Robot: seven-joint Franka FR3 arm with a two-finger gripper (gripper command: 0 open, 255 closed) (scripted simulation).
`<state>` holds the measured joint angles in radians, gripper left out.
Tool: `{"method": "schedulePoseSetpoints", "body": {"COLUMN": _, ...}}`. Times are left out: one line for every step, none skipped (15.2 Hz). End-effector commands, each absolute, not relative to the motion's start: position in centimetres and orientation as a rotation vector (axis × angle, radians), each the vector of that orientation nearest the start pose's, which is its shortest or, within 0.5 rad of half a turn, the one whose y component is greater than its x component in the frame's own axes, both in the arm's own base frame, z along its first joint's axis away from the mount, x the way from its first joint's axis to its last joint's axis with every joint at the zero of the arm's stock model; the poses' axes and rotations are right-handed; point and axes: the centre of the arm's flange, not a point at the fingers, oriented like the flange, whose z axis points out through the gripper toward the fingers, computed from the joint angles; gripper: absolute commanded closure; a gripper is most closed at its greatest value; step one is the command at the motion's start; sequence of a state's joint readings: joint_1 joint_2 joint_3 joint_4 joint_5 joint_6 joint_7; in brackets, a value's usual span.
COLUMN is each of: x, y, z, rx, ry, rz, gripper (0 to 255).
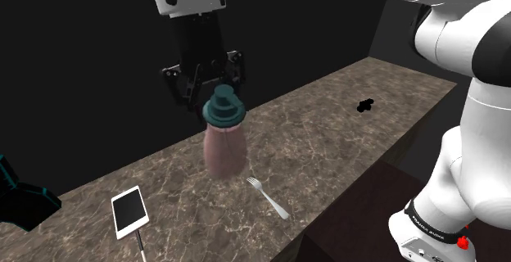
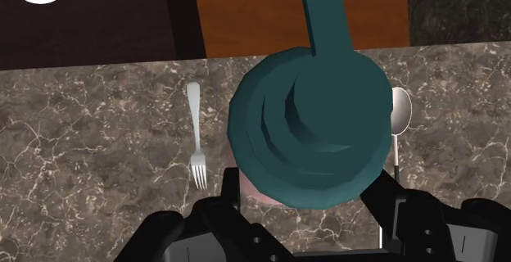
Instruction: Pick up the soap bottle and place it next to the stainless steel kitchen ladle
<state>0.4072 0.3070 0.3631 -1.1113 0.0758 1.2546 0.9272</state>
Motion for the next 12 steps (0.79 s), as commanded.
{"method": "schedulePoseSetpoints", "body": {"x": 45.6, "y": 39.8, "z": 62.9, "rx": -3.099, "ry": 0.228, "rz": 0.359, "gripper": 255}}
{"method": "schedulePoseSetpoints", "body": {"x": 45.6, "y": 39.8, "z": 62.4, "rx": -3.099, "ry": 0.228, "rz": 0.359, "gripper": 255}}
{"method": "schedulePoseSetpoints", "body": {"x": 45.6, "y": 39.8, "z": 61.9, "rx": -3.099, "ry": 0.228, "rz": 0.359, "gripper": 255}}
{"method": "schedulePoseSetpoints", "body": {"x": 45.6, "y": 39.8, "z": 61.4, "rx": -3.099, "ry": 0.228, "rz": 0.359, "gripper": 255}}
{"method": "schedulePoseSetpoints", "body": {"x": 45.6, "y": 39.8, "z": 60.8, "rx": -3.099, "ry": 0.228, "rz": 0.359, "gripper": 255}}
{"method": "schedulePoseSetpoints", "body": {"x": 45.6, "y": 39.8, "z": 60.3, "rx": -3.099, "ry": 0.228, "rz": 0.359, "gripper": 255}}
{"method": "schedulePoseSetpoints", "body": {"x": 45.6, "y": 39.8, "z": 59.8, "rx": -3.099, "ry": 0.228, "rz": 0.359, "gripper": 255}}
{"method": "schedulePoseSetpoints", "body": {"x": 45.6, "y": 39.8, "z": 59.2, "rx": -3.099, "ry": 0.228, "rz": 0.359, "gripper": 255}}
{"method": "schedulePoseSetpoints", "body": {"x": 45.6, "y": 39.8, "z": 58.7, "rx": -3.099, "ry": 0.228, "rz": 0.359, "gripper": 255}}
{"method": "schedulePoseSetpoints", "body": {"x": 45.6, "y": 39.8, "z": 58.2, "rx": -3.099, "ry": 0.228, "rz": 0.359, "gripper": 255}}
{"method": "schedulePoseSetpoints", "body": {"x": 45.6, "y": 39.8, "z": 57.7, "rx": -3.099, "ry": 0.228, "rz": 0.359, "gripper": 255}}
{"method": "schedulePoseSetpoints", "body": {"x": 45.6, "y": 39.8, "z": 57.1, "rx": -3.099, "ry": 0.228, "rz": 0.359, "gripper": 255}}
